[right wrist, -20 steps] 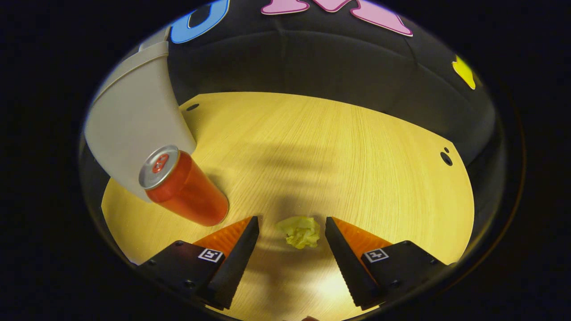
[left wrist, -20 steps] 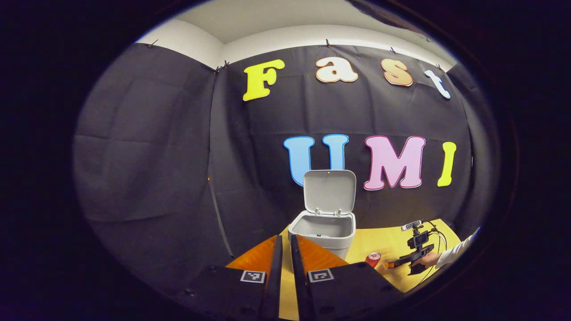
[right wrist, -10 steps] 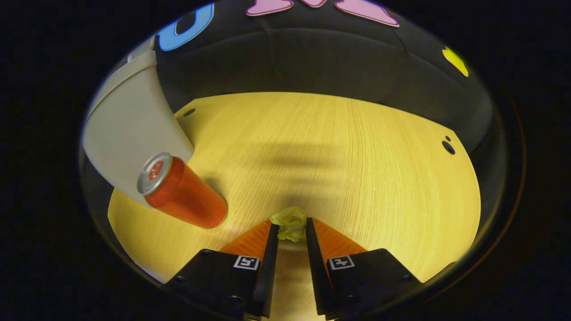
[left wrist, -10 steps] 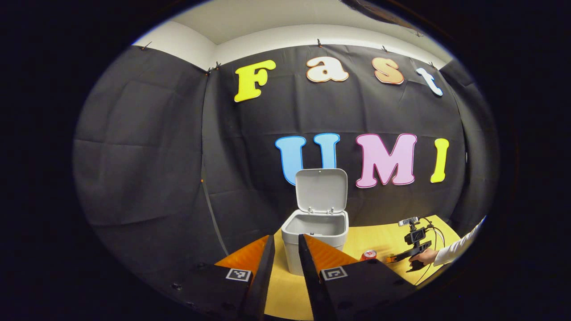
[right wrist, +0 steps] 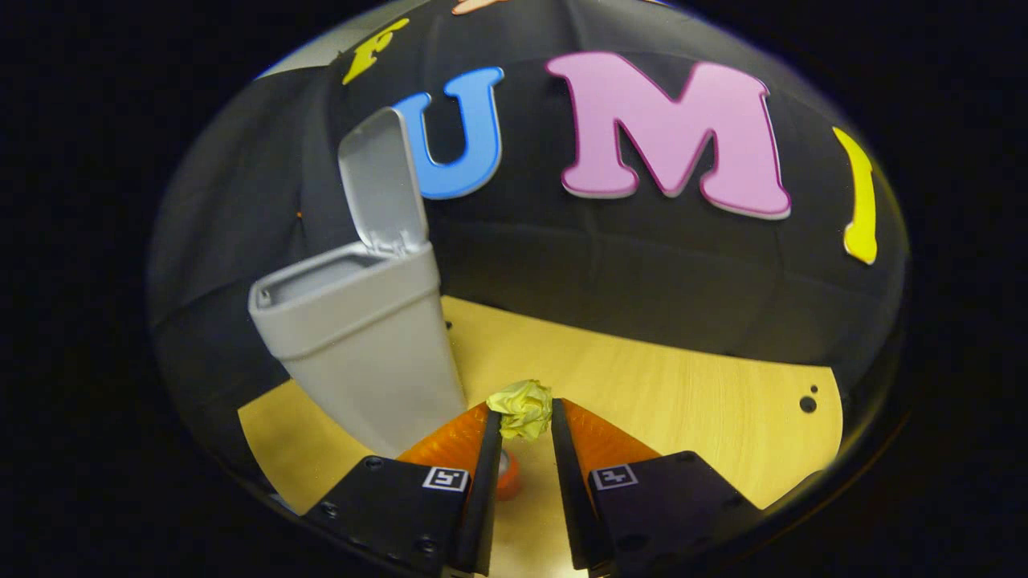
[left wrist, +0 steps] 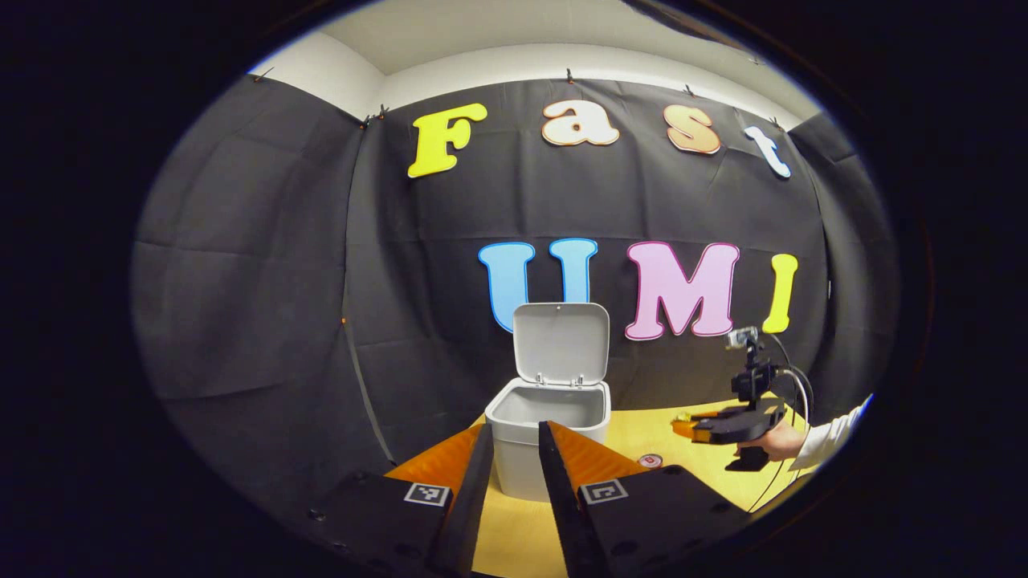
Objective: Press the lid of the desktop garbage bin to open it, pick up the crumpled paper on the desktop and throw it into the bin, then pick up the pop can on the desktop and drop it into the bin, and finally close the garbage bin lid.
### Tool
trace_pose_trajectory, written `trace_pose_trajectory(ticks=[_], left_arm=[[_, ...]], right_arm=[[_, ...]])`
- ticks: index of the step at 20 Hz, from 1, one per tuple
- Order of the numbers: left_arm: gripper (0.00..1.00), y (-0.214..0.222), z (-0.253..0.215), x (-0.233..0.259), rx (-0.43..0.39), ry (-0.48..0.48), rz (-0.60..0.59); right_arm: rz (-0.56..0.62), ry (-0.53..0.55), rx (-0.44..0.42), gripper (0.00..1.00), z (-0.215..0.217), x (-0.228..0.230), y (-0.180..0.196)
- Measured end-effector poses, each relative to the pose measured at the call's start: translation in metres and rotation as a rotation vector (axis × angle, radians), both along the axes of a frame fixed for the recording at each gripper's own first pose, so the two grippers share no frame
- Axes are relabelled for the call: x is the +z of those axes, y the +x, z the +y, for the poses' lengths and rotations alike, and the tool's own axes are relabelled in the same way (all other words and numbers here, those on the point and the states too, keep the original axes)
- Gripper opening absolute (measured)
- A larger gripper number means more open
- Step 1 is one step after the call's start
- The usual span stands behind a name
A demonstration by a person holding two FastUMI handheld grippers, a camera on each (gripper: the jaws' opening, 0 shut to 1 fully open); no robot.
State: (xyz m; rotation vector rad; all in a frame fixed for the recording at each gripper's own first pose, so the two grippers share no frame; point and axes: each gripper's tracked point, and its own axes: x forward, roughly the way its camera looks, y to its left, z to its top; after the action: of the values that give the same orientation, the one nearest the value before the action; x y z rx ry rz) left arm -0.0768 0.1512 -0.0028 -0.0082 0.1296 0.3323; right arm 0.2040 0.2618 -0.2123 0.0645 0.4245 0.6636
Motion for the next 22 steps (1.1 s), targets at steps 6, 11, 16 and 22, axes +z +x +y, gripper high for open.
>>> trace_pose_trajectory(ticks=[6,11,16,22], left_arm=[[0.45,-0.006,0.003,-0.001,0.02,-0.009,-0.003],[0.45,-0.016,0.004,-0.001,0.049,-0.004,-0.004],[0.45,-0.031,0.009,-0.004,0.084,0.001,0.007],[0.46,-0.039,0.011,-0.012,0.103,-0.013,0.018]], right_arm=[[-0.15,0.135,0.119,0.4,0.037,0.098,-0.012],[-0.147,0.151,0.236,0.4,0.116,0.114,-0.032],[-0.112,0.097,0.315,0.4,0.165,0.096,-0.05],[-0.114,0.054,0.319,0.39,0.178,0.089,-0.051]])
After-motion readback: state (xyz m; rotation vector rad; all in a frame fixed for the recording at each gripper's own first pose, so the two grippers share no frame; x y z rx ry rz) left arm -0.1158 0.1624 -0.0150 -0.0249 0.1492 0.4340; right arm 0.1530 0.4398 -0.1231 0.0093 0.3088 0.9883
